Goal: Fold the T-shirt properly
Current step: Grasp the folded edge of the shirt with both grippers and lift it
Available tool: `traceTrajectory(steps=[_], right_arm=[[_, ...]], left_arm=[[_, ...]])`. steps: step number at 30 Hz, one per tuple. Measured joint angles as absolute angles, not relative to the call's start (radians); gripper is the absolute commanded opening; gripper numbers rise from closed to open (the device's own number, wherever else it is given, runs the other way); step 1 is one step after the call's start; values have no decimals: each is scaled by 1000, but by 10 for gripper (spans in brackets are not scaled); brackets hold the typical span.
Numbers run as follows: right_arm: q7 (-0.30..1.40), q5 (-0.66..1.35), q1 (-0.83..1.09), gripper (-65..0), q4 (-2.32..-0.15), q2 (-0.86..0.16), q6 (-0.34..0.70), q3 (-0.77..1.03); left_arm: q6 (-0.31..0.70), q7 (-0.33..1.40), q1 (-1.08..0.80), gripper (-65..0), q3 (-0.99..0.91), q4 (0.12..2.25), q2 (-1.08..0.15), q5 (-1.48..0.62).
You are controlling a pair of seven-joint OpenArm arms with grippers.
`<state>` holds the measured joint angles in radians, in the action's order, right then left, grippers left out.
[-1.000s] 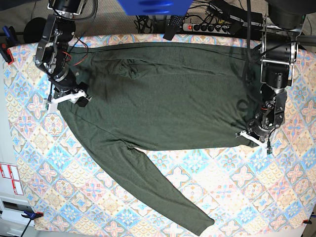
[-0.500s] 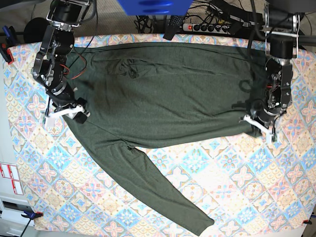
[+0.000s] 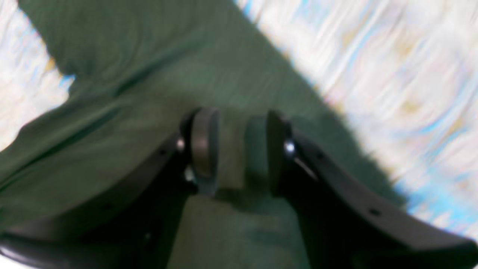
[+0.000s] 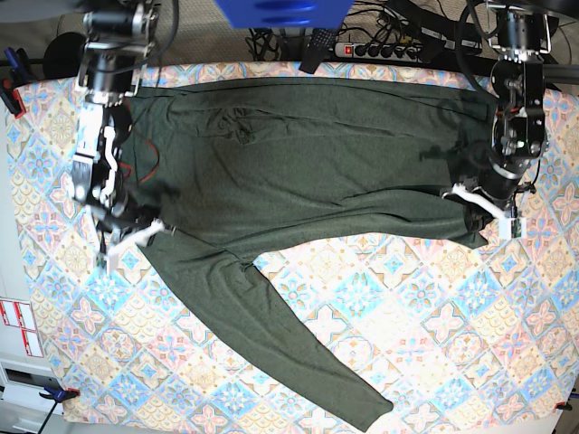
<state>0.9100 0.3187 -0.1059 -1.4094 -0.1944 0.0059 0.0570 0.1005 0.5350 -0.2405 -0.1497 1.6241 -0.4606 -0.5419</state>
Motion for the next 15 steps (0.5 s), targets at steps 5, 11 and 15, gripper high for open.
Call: traceTrajectory(steps=[5,11,15], right_arm=[[890,320,-181,-439,-1279,-228,8,-52],[820,318,-265,-343,-1116,-288,7,-154],[778,319,-285,-268,-1048,-301,9,-166]], left_arm=[[95,550,-297,-650,-148,1689,-460,-540],[101,536,-324,-650,-152,1722,-462,-542],[95,545,-328,-650,-152,1720,-461,-539]])
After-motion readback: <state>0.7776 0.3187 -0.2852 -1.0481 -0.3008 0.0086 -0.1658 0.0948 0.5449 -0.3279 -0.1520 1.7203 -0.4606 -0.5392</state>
